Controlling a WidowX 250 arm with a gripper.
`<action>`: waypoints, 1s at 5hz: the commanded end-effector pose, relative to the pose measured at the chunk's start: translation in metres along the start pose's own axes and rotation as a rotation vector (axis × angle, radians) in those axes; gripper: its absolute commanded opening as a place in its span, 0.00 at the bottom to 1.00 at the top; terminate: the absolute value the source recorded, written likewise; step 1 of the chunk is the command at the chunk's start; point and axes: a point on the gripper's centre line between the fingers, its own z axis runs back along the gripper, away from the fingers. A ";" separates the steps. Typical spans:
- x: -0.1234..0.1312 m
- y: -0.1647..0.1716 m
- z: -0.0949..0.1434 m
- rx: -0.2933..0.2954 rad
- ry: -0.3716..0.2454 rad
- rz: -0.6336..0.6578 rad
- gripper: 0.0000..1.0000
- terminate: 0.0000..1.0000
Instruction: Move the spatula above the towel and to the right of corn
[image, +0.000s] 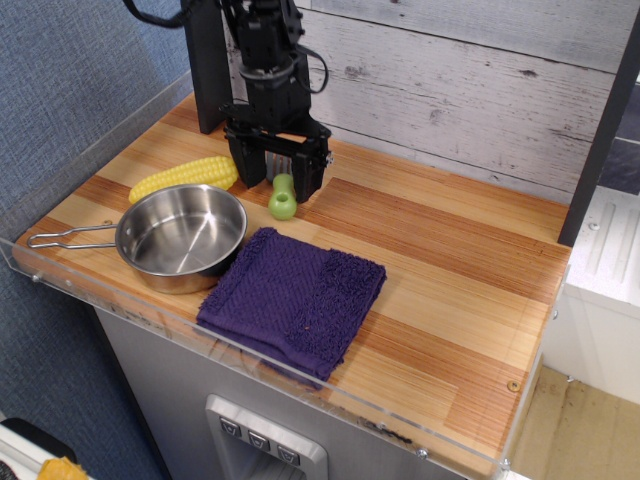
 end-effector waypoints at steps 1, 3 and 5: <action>-0.007 -0.014 0.099 -0.013 -0.128 -0.004 1.00 0.00; -0.025 -0.020 0.160 -0.015 -0.113 -0.072 1.00 0.00; -0.027 -0.015 0.176 -0.011 -0.041 -0.191 1.00 0.00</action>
